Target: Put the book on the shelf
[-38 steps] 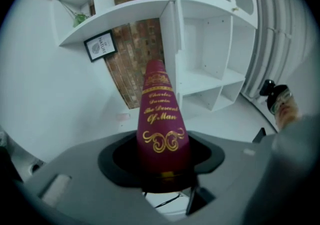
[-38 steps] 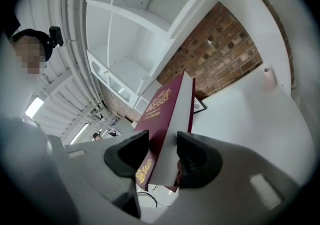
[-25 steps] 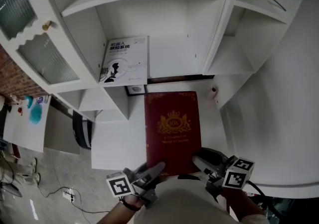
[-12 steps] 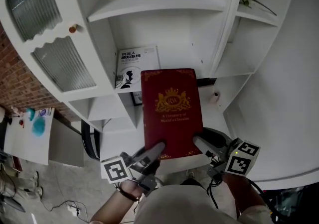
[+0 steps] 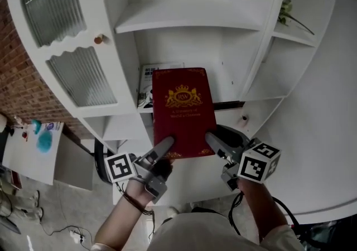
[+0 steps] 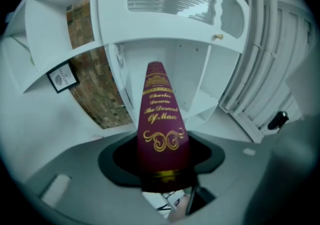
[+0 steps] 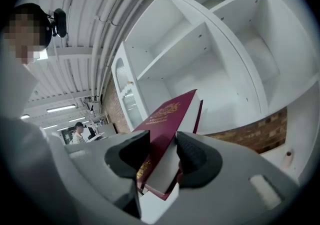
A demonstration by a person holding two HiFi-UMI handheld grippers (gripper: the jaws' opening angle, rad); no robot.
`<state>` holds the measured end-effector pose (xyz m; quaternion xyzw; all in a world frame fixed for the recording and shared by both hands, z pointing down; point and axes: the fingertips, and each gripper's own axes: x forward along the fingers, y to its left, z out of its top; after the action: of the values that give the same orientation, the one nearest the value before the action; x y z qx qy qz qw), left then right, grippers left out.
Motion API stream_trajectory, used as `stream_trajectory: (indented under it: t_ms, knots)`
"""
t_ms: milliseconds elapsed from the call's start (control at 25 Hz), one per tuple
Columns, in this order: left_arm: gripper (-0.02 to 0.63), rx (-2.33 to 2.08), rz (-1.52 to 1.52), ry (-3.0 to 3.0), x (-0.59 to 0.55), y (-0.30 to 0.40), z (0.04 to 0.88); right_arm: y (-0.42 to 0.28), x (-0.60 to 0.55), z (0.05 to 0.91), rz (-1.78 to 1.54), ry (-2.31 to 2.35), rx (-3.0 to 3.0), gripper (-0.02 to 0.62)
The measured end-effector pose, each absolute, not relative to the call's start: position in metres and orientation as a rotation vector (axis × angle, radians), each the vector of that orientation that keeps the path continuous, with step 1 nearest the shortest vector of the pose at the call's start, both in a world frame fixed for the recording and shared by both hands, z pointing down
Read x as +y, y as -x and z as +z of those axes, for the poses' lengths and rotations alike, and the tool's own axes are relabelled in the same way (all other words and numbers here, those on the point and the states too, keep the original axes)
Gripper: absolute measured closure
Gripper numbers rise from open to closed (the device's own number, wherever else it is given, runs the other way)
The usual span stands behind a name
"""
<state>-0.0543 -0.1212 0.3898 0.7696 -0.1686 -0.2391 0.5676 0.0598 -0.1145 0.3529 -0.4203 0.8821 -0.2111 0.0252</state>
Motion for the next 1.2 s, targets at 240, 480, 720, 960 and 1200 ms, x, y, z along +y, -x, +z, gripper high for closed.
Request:
stream_trajectory:
  t_ms: [240, 480, 720, 960, 1200]
  knots:
    - [0.342, -0.43, -0.598, -1.697, -0.15, 0.065, 0.398, -0.049, -0.149, 0.359, -0.684, 1.237, 2.795, 0.43]
    - [0.337, -0.479, -0.623, -1.622, -0.172, 0.077, 0.407, -0.038, -0.176, 0.372, -0.742, 1.158, 2.845, 0.419]
    - [0.336, -0.494, -0.603, -1.582, -0.188, 0.082, 0.414, -0.034, -0.193, 0.377, -0.731, 1.125, 2.887, 0.402]
    - [0.333, -0.519, -0.659, -1.542, -0.203, 0.098, 0.419, -0.048, -0.203, 0.368, -0.451, 1.196, 2.953, 0.315]
    - [0.331, -0.51, -0.625, -1.556, -0.219, 0.106, 0.42, -0.017, -0.185, 0.357, 0.059, 1.106, 3.139, 0.251]
